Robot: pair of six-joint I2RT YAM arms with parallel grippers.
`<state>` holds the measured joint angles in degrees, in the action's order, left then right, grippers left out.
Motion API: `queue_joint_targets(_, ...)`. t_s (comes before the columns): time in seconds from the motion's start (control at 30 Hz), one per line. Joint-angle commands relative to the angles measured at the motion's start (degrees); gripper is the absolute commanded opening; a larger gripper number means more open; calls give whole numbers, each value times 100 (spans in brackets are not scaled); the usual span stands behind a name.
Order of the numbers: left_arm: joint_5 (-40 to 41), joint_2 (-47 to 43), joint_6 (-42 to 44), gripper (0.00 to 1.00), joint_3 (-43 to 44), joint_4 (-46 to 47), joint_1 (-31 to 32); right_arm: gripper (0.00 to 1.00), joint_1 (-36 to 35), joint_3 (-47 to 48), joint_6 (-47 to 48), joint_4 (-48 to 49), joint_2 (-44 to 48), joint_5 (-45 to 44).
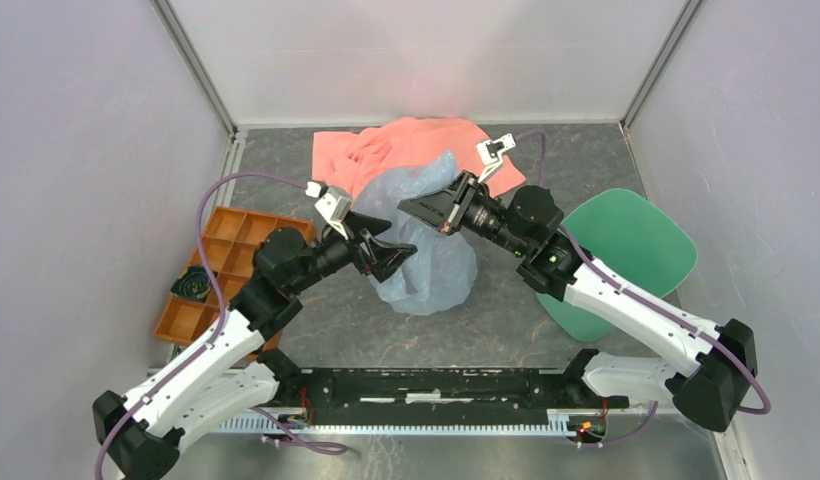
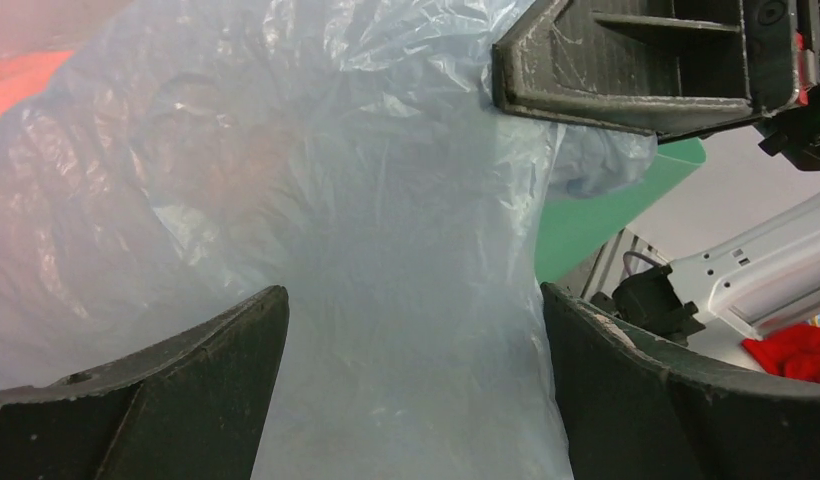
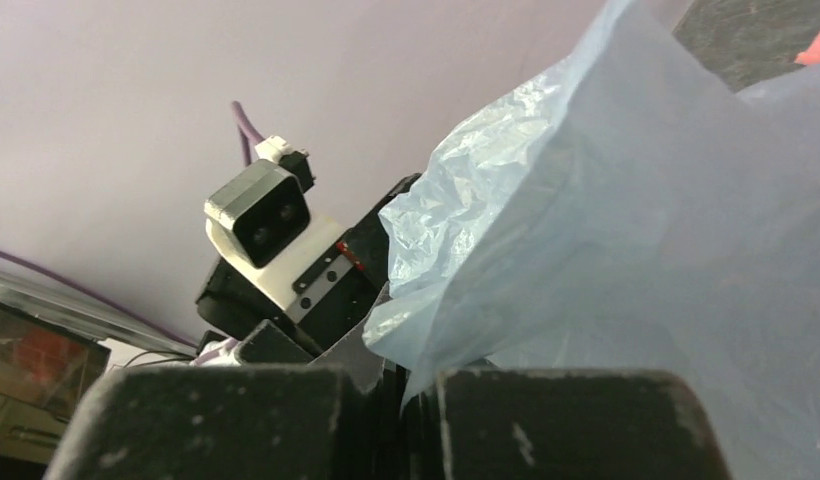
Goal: Put the trash bags into the trash bin
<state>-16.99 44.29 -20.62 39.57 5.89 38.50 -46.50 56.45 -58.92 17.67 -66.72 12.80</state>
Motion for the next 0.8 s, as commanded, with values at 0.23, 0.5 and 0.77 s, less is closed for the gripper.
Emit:
queue_joint_targets(0.23,129,895,5,97,81,1718,479,0,-140,31,-123,295,-24,-213)
queue_joint_targets(0.5,1128,1426,-244,39,673,803,496,3,-147,-239,200,-32,351,-587)
queue_joint_targets(0.77,2447,671,-364,2,168,694,492,57,-140,-237,1614,-1470,970,-2173)
